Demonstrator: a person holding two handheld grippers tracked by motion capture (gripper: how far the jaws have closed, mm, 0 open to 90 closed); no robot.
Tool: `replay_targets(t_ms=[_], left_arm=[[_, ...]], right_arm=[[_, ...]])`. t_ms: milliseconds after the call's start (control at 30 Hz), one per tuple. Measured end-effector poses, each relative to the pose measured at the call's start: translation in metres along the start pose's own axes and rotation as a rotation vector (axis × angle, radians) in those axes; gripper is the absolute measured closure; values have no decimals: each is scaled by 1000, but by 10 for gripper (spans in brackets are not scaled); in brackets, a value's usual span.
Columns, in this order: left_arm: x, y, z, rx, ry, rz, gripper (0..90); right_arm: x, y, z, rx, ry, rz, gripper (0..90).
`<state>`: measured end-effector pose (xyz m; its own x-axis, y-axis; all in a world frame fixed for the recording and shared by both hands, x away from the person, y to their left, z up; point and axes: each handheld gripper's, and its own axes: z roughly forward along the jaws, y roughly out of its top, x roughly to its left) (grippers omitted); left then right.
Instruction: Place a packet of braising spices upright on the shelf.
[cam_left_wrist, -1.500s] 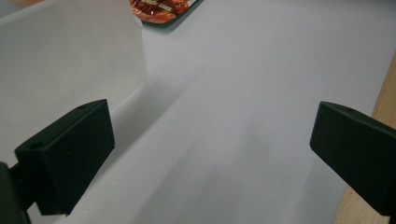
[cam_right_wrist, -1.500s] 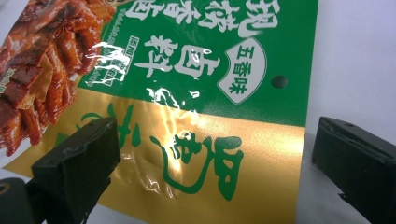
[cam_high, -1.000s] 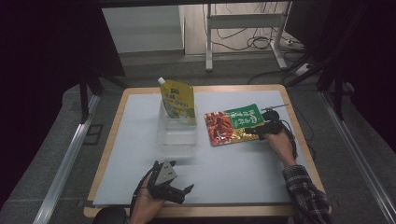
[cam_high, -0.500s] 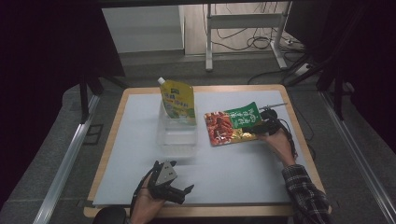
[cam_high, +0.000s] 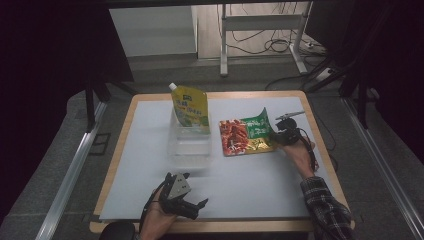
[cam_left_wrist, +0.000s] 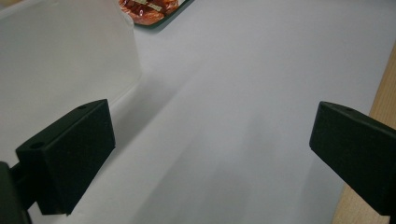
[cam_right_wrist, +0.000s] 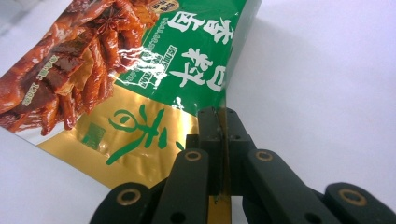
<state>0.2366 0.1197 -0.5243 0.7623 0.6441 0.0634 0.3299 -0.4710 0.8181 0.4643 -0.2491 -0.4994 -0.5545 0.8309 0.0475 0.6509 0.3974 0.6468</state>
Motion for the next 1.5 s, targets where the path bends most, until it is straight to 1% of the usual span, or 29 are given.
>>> replay_targets(t_ms=[33,100,167,233,300,367,467,500,600,667,800,900,1033,1100,1300,1467,1500], left_arm=[[0,0,0,0,0,1,0],[0,0,0,0,0,1,0],[0,0,0,1,0,1,0],[0,0,0,1,0,2,0],[0,0,0,2,2,4,0],[0,0,0,2,2,3,0],[1,0,-1,-2,6,2,0],[1,0,-1,-2,6,2,0],[1,0,-1,-4,8,1,0],[0,0,-1,-6,8,1,0],[0,0,0,-3,8,4,0],[-1,1,1,-1,7,5,0],[-1,1,0,0,9,11,0],[0,1,0,-1,10,9,0],[-1,1,0,-5,11,11,0],[0,1,-1,-9,13,10,0],[0,1,-1,-9,13,10,0]], right_arm=[[1,1,-1,1,-7,-5,890],[3,2,-4,-21,-10,-1,890],[1,4,-8,-47,4,5,889],[0,5,-11,-60,24,32,889],[-1,6,-15,-75,41,47,890],[-1,6,-16,-84,48,45,889],[2,9,-22,-98,51,21,889],[2,9,-22,-98,51,21,889],[6,12,-28,-125,63,21,889],[7,14,-32,-136,73,29,889],[11,22,-41,-164,99,25,889],[15,27,-47,-196,131,27,889],[18,35,-53,-223,167,29,889],[22,39,-56,-234,182,30,889],[35,55,-63,-254,207,9,890],[48,69,-68,-258,223,-25,891],[48,69,-68,-258,223,-25,891]])
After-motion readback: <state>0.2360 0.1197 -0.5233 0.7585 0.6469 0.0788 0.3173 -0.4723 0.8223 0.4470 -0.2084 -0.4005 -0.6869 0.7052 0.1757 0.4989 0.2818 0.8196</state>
